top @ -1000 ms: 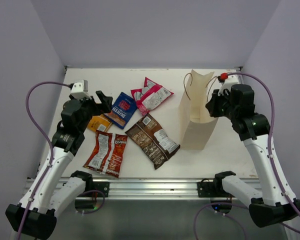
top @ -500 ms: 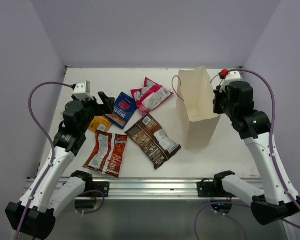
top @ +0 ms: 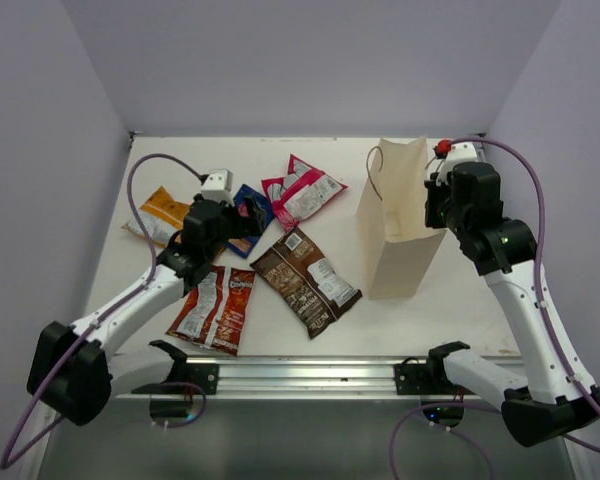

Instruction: Place the snacks into the paper bag

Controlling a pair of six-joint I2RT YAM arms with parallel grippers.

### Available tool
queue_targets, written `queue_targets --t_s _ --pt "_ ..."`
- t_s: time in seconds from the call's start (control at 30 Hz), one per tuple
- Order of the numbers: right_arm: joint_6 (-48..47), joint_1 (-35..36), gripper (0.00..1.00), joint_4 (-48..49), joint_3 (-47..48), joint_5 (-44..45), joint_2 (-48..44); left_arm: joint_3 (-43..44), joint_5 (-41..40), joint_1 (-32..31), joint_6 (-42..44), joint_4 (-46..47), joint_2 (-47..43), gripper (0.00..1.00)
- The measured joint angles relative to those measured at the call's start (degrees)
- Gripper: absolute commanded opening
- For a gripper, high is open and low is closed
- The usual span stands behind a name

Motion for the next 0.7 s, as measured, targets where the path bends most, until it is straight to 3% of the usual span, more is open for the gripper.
queue_targets --t_s 0.1,0.27,0.5,0.7 --pt "0.0 0.0 0.0 0.0 0.0 0.0 -0.09 0.02 -1.66 -2.95 -0.13 3.19 7.91 0.94" --pt "0.0 0.11 0.0 -0.04 0.0 -0.02 -0.61 0.04 -1.25 -2.51 -0.2 9.73 17.31 0.93" --pt "-0.02 0.28 0.0 -0.07 -0.28 -0.07 -1.97 -0.02 8.79 2.16 -3.06 26.88 26.16 0.93" --pt "-0.04 0.39 0.0 -0.04 -0.39 -0.07 -1.99 0.13 14.38 2.91 -5.79 34.69 37.29 0.94"
